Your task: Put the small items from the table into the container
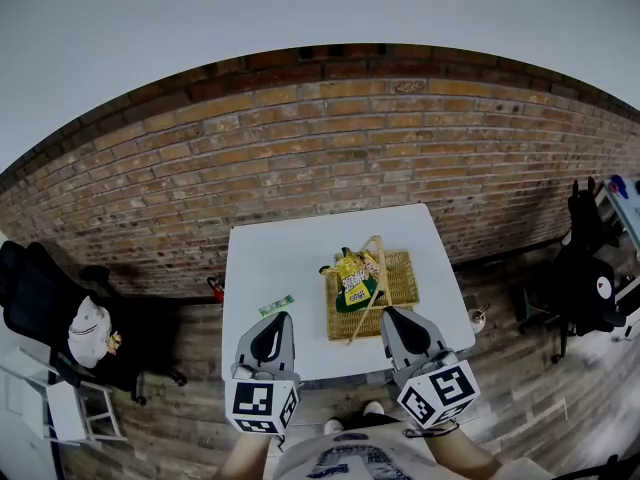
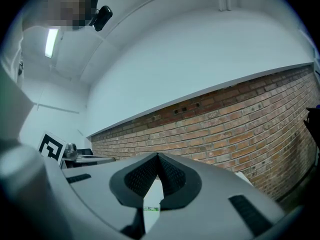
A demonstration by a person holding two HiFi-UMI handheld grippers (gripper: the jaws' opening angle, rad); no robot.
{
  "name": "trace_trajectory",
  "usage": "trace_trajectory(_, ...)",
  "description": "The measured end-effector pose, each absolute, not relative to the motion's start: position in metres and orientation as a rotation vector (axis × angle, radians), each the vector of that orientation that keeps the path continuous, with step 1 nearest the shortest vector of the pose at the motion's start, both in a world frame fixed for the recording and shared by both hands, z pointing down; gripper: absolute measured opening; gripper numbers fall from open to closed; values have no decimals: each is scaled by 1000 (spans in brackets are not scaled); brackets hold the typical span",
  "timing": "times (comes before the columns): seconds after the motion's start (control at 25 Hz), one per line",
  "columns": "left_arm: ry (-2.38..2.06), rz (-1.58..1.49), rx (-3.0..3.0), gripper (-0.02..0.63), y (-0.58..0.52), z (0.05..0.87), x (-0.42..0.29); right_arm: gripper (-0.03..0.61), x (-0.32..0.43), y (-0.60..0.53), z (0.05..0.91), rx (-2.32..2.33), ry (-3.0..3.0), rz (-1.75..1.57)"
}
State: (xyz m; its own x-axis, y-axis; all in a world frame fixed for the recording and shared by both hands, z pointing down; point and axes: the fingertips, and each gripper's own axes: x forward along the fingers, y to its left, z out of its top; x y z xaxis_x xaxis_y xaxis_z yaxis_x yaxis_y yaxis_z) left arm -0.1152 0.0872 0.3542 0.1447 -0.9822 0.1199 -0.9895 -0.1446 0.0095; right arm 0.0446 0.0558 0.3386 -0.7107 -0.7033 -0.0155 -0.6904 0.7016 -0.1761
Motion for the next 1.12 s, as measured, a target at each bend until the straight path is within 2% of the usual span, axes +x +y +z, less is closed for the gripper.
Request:
trace_trajectory(0.6, -1983, 172, 2314, 48, 106, 364, -115, 18, 40, 75, 341, -1169, 2822, -240)
trace_trajectory(1.12, -1972, 150, 2262, 48, 78, 375, -115, 18, 44, 45, 346, -1143, 2836, -263)
